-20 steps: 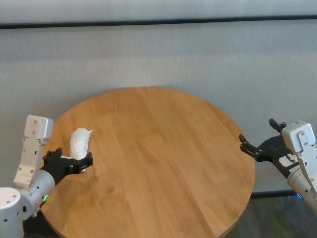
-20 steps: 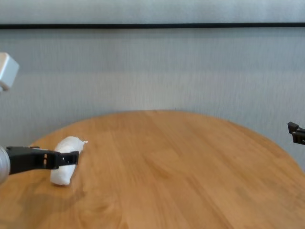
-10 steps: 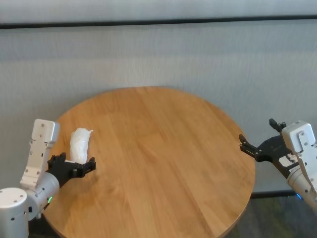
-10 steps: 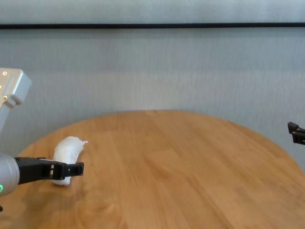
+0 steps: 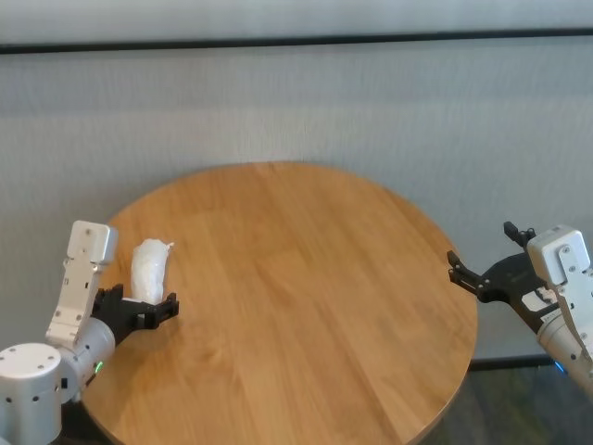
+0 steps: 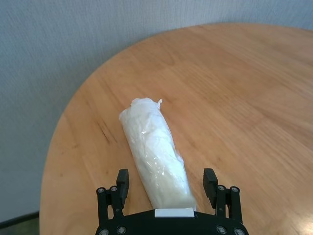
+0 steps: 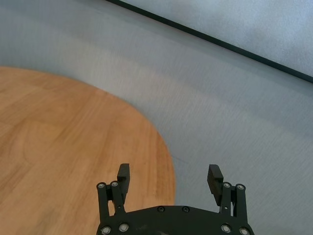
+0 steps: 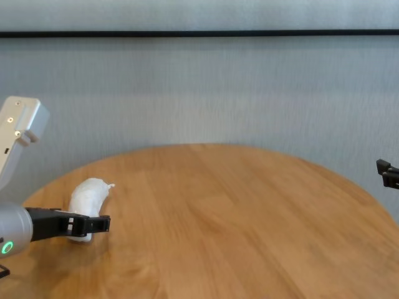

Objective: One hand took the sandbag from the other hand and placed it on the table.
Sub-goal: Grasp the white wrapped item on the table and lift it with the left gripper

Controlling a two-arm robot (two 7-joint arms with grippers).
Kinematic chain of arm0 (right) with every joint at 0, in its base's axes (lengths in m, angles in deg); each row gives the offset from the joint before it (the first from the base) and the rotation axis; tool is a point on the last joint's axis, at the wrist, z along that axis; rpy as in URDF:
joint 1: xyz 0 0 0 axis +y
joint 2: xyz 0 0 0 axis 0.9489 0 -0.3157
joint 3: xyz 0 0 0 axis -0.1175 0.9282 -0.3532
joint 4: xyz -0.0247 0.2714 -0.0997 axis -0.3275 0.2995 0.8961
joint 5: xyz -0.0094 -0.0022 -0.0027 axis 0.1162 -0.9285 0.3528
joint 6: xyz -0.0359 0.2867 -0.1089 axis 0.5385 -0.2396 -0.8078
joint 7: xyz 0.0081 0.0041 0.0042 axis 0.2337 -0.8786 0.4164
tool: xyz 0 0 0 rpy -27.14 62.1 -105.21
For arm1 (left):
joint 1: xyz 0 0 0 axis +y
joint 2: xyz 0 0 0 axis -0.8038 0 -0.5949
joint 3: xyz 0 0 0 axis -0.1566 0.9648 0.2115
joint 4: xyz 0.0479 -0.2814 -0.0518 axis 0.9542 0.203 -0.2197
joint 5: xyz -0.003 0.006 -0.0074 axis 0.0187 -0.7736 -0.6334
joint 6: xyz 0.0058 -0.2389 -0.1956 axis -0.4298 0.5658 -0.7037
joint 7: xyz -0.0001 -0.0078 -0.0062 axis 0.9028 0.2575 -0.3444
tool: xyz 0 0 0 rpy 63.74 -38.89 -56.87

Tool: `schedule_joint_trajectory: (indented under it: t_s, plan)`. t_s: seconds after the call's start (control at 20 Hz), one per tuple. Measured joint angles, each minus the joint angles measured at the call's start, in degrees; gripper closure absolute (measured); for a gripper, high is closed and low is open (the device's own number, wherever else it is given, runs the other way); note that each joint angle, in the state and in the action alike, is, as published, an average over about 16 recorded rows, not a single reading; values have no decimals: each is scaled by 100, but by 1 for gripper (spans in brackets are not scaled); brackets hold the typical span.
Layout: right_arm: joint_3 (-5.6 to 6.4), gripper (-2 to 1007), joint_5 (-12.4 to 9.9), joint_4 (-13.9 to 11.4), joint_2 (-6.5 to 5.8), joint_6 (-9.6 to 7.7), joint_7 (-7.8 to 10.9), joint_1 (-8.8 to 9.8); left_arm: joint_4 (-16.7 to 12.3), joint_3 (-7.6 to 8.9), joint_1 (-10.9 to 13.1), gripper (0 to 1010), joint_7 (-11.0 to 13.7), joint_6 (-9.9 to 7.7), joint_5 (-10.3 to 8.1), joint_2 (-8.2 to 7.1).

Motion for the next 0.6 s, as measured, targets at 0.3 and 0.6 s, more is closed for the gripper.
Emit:
schedule_joint_trajectory:
  t_s: [0.3, 0.6]
  plan:
    - [0, 4, 0, 0, 0, 0, 0, 0, 295, -10, -174, 3, 54, 66, 133, 96]
    - [0, 4, 0, 0, 0, 0, 0, 0, 470, -5, -287, 3, 84, 68, 245, 164]
